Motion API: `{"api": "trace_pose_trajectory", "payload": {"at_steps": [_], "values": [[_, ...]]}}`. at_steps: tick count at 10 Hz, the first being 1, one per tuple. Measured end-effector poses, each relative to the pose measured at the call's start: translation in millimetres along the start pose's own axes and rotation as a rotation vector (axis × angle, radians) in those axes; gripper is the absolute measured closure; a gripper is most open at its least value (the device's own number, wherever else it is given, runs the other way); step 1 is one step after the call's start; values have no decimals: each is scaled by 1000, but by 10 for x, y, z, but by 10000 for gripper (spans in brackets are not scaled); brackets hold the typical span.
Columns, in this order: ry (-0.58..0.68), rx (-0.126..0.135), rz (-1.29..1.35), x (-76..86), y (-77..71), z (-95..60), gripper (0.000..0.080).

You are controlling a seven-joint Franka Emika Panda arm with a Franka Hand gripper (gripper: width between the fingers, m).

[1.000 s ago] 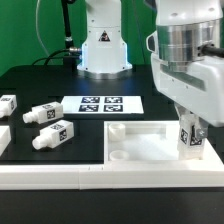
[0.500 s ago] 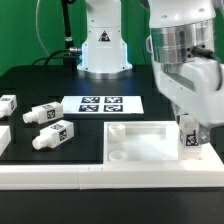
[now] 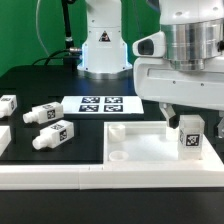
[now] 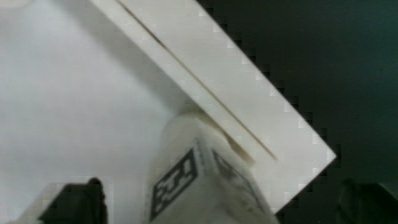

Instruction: Assemble one leg

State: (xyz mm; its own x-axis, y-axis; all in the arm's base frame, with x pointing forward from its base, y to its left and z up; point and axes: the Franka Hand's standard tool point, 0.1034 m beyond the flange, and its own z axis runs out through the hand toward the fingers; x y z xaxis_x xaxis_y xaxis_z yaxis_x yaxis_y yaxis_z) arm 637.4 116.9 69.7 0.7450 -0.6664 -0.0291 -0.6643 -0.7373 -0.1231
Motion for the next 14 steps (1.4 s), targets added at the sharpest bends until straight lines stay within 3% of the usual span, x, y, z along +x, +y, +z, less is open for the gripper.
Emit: {"api": "trace_pose_trajectory", "payload": {"at_steps": [3, 4, 6, 7, 10, 12, 14], "values": [[53, -9, -437, 26, 0, 24, 150], [53, -9, -409, 27, 2, 25, 150], [52, -9, -402, 26, 5, 31, 412], [51, -9, -326, 29, 16, 36, 510], [53, -4, -15, 41, 16, 26, 510], [30, -20, 359, 16, -3, 45, 510], [-9, -7, 701, 57, -14, 43, 510]]}}
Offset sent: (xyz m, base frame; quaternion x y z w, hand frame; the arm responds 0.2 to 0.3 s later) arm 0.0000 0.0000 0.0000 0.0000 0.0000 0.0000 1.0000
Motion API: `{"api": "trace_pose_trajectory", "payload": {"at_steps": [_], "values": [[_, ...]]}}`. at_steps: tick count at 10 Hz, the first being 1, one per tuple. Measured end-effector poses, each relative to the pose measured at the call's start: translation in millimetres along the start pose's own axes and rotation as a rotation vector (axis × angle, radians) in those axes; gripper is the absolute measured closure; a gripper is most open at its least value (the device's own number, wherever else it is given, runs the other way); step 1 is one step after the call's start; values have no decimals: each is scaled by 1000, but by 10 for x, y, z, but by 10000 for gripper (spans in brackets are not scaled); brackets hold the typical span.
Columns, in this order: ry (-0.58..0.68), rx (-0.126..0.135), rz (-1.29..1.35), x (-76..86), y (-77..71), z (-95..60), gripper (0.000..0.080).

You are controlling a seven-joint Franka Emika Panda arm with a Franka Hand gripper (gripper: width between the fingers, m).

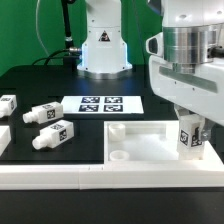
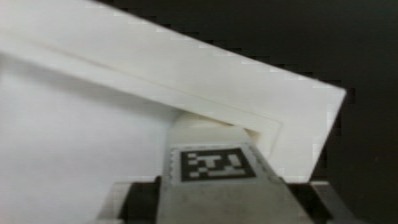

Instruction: Assemble one leg

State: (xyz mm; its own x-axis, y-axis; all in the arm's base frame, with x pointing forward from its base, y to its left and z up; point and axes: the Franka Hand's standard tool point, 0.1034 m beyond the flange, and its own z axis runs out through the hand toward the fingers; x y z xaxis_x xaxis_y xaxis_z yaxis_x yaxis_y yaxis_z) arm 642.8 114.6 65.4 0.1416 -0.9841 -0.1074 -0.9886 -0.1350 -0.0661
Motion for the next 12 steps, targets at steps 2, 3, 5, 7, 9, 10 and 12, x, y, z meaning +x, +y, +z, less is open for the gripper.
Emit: {"api": "trace_pose_trajectory", "payload": {"at_steps": [2, 3, 5, 7, 9, 10, 12], "values": [[-33, 8, 219, 0, -6, 0, 510], [-33, 10, 267, -2, -7, 2, 510], [-28, 10, 370, -24, -5, 4, 510], [-28, 10, 366, -16, -3, 8, 490], [-28, 11, 365, -16, -3, 9, 314], [-28, 11, 350, -20, -10, -6, 178], [-46, 37, 285, -66, -86, -274, 152]]}}
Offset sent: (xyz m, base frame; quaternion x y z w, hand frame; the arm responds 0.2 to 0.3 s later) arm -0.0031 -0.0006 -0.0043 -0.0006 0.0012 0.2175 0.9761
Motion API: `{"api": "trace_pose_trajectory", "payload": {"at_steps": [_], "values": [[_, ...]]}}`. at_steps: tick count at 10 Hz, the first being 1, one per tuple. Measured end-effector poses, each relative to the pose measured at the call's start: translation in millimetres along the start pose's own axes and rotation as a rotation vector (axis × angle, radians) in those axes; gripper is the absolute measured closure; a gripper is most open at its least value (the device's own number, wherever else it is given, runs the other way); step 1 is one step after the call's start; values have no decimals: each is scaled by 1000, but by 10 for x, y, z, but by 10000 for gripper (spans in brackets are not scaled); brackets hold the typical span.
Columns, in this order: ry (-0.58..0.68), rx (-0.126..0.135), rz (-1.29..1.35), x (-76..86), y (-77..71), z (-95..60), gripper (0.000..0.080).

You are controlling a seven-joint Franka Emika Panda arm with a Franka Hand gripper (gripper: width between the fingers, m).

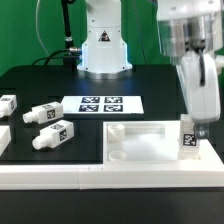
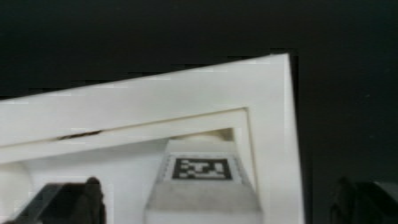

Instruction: Assemble one leg

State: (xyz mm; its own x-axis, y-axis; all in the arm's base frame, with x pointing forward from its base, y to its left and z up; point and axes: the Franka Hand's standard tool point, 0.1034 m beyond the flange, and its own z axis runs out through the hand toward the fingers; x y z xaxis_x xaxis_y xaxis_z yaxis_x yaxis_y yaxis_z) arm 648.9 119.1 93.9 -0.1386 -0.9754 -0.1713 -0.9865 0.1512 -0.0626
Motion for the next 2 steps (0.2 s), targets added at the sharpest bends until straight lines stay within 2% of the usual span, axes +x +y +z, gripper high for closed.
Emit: {"api": "trace_pose_trajectory", "payload": {"at_steps": [1, 2], "values": [[-6, 15, -4, -9, -45, -110, 152], [-5, 16, -3, 3, -47, -108, 150]]}}
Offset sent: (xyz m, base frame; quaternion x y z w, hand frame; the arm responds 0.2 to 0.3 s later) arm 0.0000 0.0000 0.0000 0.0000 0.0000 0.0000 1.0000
